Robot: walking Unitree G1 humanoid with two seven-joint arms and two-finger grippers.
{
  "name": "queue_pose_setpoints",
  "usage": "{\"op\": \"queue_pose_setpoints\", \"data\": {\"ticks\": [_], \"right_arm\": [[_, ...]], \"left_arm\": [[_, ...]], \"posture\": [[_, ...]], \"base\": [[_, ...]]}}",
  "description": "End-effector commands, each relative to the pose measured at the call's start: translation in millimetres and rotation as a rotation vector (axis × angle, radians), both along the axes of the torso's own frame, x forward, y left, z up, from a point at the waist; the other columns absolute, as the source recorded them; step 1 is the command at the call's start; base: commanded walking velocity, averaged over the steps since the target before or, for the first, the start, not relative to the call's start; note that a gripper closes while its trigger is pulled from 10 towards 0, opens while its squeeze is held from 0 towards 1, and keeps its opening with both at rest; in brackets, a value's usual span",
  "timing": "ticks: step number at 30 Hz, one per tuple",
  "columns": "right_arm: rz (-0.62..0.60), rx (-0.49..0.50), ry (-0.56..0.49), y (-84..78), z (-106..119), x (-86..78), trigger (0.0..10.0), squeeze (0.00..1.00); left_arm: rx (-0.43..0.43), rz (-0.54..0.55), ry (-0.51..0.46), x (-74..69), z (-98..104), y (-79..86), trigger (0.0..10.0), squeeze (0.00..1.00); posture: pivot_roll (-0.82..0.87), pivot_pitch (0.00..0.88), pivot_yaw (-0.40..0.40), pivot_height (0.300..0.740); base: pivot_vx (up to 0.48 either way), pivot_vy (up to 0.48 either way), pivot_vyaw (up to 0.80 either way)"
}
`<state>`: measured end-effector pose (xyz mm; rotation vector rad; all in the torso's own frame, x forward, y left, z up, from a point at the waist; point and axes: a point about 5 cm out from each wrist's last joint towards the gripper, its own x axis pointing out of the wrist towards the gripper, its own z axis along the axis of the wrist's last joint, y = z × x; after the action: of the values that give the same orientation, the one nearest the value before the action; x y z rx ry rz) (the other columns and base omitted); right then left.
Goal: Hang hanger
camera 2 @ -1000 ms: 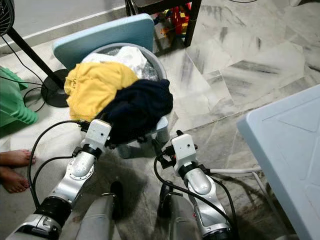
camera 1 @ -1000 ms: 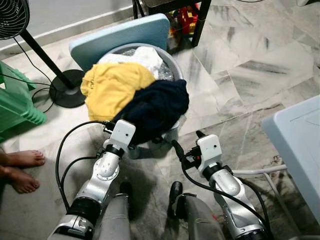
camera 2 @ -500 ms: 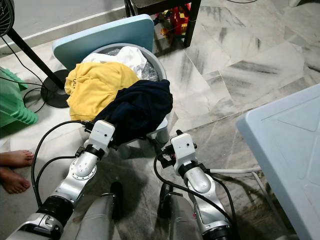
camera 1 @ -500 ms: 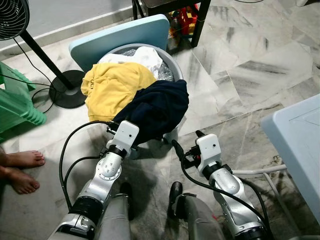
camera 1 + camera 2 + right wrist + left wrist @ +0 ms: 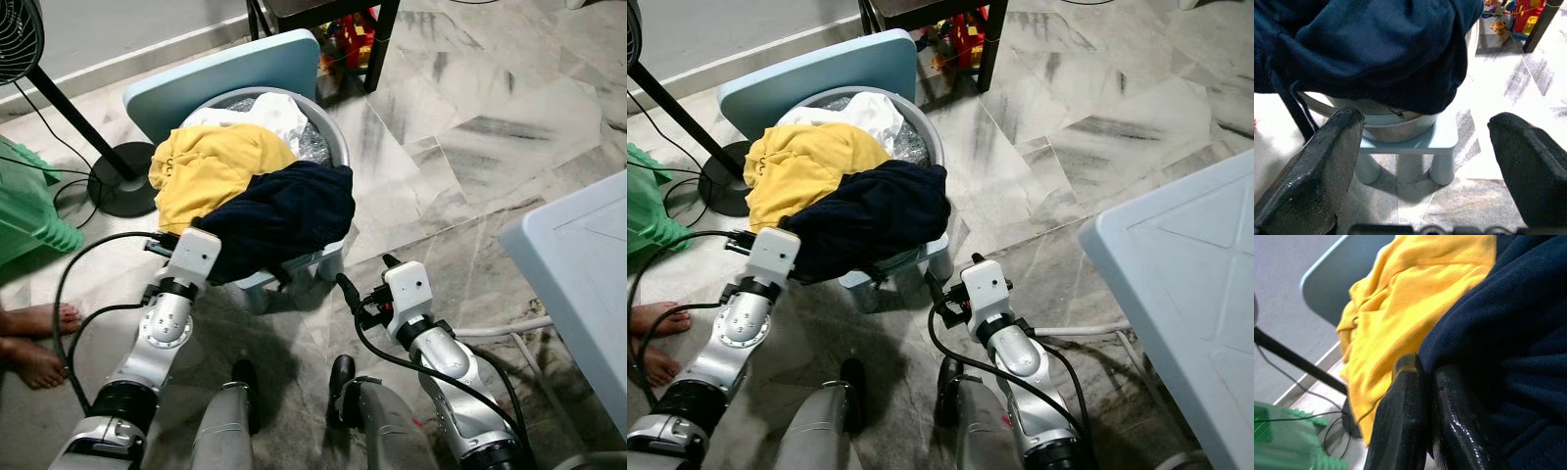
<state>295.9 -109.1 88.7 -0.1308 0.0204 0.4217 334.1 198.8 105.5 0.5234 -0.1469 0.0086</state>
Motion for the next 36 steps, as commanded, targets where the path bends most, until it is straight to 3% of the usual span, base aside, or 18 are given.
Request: {"op": "queue_pose_setpoints", "data": {"ticks": [1, 2, 3, 7, 9, 12, 16, 18, 23, 25, 26, 28, 29, 31, 32, 33, 36], "right_arm": [[0.002, -0.003, 0.037, -1.2, -11, -6.0, 10.0, 0.00], [0.001, -0.003, 0.036, -1.7, -11, -7.0, 10.0, 0.00], [0.001, -0.002, 0.036, -1.7, -12, -7.2, 10.0, 0.00], [-0.004, 0.001, 0.032, -1.3, -12, -7.9, 10.0, 0.00], [-0.017, 0.007, 0.022, -0.9, -10, -7.2, 10.0, 0.00], [-0.020, 0.010, 0.018, -0.2, -10, -6.8, 10.0, 0.00], [-0.025, 0.011, 0.015, 0.9, -10, -6.5, 10.0, 0.00], [-0.029, 0.013, 0.011, 0.9, -10, -7.0, 10.0, 0.00], [-0.033, 0.014, 0.010, 1.5, -10, -7.4, 10.0, 0.00], [-0.036, 0.015, 0.009, 1.0, -11, -7.3, 10.0, 0.00], [-0.040, 0.015, 0.009, 0.5, -11, -7.4, 10.0, 0.00], [-0.042, 0.015, 0.008, 0.3, -11, -7.4, 10.0, 0.00], [-0.043, 0.015, 0.008, 0.2, -11, -7.4, 10.0, 0.00], [-0.043, 0.015, 0.008, 0.1, -11, -7.3, 10.0, 0.00], [-0.042, 0.015, 0.007, 0.2, -11, -7.4, 10.0, 0.00], [-0.041, 0.015, 0.007, 0.3, -11, -7.4, 10.0, 0.00], [-0.039, 0.014, 0.007, 0.0, -11, -7.1, 10.0, 0.00]], "left_arm": [[0.018, 0.028, 0.061, -8.6, -16, 8.2, 10.0, 0.00], [0.042, -0.023, 0.060, -9.1, -16, 0.8, 10.0, 0.87], [0.059, -0.038, 0.046, -9.1, -15, -2.3, 10.0, 1.00], [0.118, -0.009, -0.065, -7.3, -1, -4.7, 10.0, 1.00], [0.181, 0.046, -0.167, -4.1, 16, 0.7, 10.0, 1.00], [0.223, 0.015, -0.196, -3.0, 23, 0.0, 10.0, 1.00], [0.255, -0.031, -0.174, -2.7, 22, 0.5, 10.0, 1.00], [0.308, -0.088, -0.078, -2.4, 12, 2.8, 10.0, 1.00], [0.380, -0.090, 0.081, -3.4, -8, 12.6, 10.0, 1.00], [0.397, -0.077, 0.093, -3.3, -10, 14.8, 10.0, 0.72], [0.405, -0.072, 0.072, -3.0, -7, 14.6, 10.0, 0.08], [0.413, -0.087, 0.046, -2.8, -4, 12.3, 10.0, 0.04], [0.425, -0.105, 0.029, -2.7, -1, 10.1, 10.0, 0.31], [0.446, -0.121, 0.019, -2.7, 0, 7.9, 10.0, 0.36], [0.461, -0.133, 0.008, -3.1, 1, 6.4, 10.0, 0.31], [0.496, -0.168, -0.009, -4.3, 2, 3.3, 10.0, 0.00], [0.551, -0.219, -0.029, -7.2, 4, 0.0, 10.0, 0.00]], "posture": [[0.07, 0.372, -0.034, 0.740], [0.07, 0.371, -0.034, 0.740], [0.07, 0.370, -0.033, 0.740], [0.07, 0.366, -0.026, 0.740], [0.07, 0.362, -0.018, 0.740], [0.07, 0.361, -0.010, 0.740], [0.07, 0.357, -0.002, 0.740], [0.08, 0.356, 0.003, 0.740], [0.08, 0.354, 0.012, 0.740], [0.08, 0.353, 0.013, 0.740], [0.08, 0.353, 0.013, 0.740], [0.08, 0.353, 0.015, 0.740], [0.08, 0.353, 0.015, 0.740], [0.08, 0.351, 0.014, 0.740], [0.08, 0.351, 0.014, 0.740], [0.08, 0.351, 0.015, 0.740], [0.08, 0.351, 0.012, 0.740]], "base": [[0.000, 0.000, 0.00], [0.000, 0.000, 0.00], [0.000, 0.000, 0.00], [0.000, 0.000, 0.00], [0.000, 0.000, 0.00], [0.000, 0.000, 0.00], [0.000, 0.000, 0.00], [0.000, 0.000, 0.00], [0.000, 0.000, 0.00], [0.000, 0.000, 0.00], [0.000, 0.000, 0.00], [0.000, 0.000, 0.00], [0.000, 0.000, 0.00], [0.000, 0.000, 0.00], [0.000, 0.000, 0.00], [0.000, 0.000, 0.00], [0.000, 0.000, 0.00]]}}
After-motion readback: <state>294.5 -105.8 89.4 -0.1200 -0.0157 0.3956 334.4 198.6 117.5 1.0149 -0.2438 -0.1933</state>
